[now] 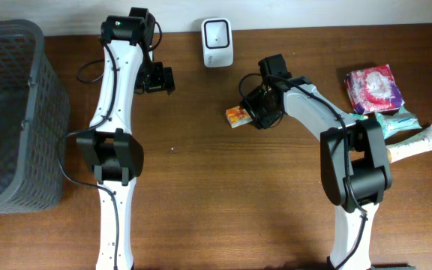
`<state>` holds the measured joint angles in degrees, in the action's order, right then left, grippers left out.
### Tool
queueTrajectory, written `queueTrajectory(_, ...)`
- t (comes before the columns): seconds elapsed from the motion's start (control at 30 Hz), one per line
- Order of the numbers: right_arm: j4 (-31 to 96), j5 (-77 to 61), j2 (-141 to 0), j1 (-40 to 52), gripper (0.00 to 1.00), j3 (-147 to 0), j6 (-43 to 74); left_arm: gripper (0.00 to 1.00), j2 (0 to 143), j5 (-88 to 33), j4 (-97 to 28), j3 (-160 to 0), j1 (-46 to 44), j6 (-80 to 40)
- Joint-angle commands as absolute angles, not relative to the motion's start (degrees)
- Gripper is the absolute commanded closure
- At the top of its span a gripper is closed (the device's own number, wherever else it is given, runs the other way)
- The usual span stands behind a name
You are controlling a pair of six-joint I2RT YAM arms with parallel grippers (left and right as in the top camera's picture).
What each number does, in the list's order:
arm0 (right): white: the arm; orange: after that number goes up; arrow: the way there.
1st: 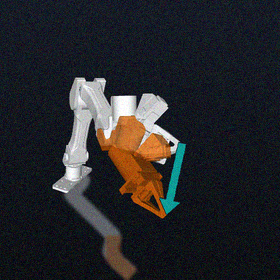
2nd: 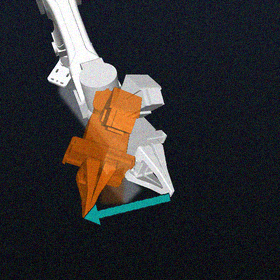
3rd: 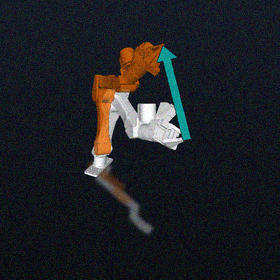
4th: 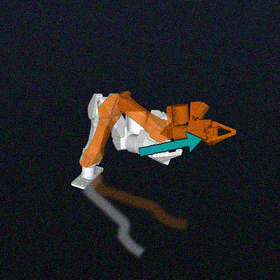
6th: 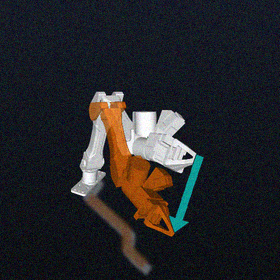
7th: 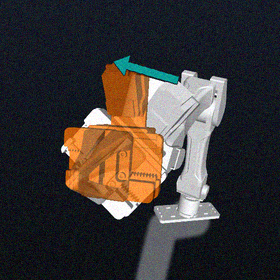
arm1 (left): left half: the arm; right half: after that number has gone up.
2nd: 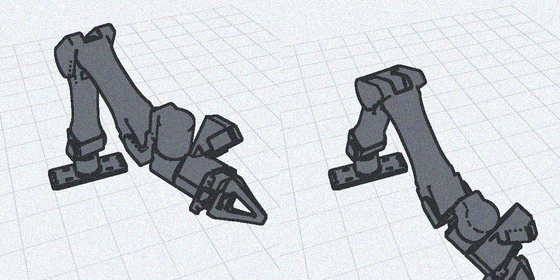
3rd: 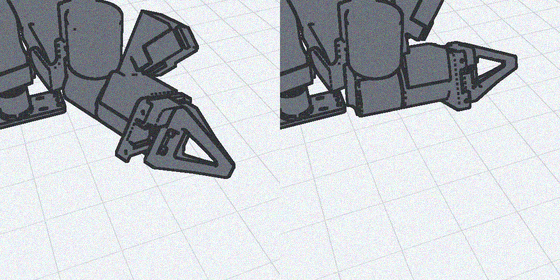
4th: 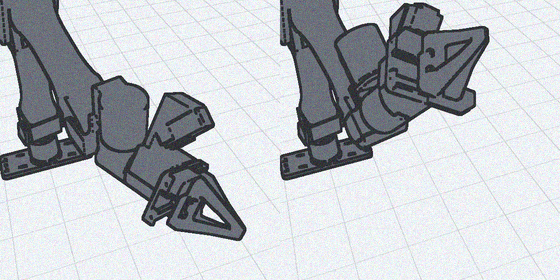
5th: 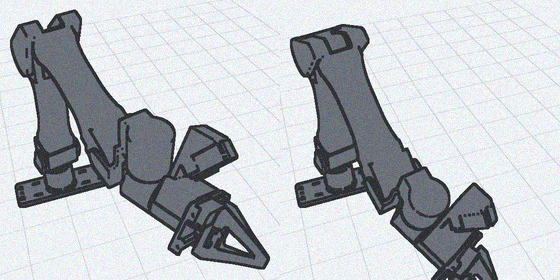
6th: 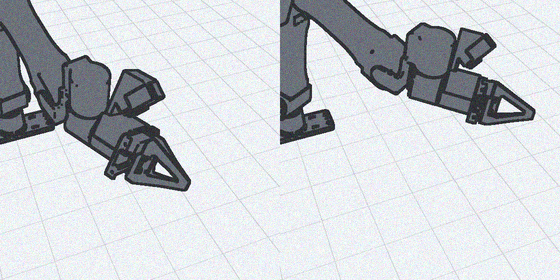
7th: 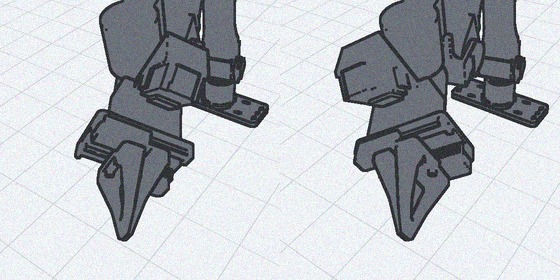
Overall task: Scan the item barcode
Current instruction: 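Lift the orange pack up to the scanner with the right gripper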
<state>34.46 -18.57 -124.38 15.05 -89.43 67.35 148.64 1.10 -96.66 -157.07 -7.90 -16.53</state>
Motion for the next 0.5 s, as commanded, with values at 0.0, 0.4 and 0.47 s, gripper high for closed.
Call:
queueTrajectory(0.0,34.6,-17.1,-125.2,15.7,0.52,-88.6,67.8,0.01,148.4,1.7,-96.7,-157.6,-7.7,-16.7)
queueTrajectory(0.4,35.1,-35.5,-121.6,13.0,0.96,-90.6,35.3,0.01,148.4,1.8,-96.7,-157.6,-7.7,-16.7)
queueTrajectory(0.47,35.1,-46.2,-120.1,10.9,0.95,-92.0,24.7,0.01,148.4,1.8,-96.7,-157.6,-7.7,-16.7)
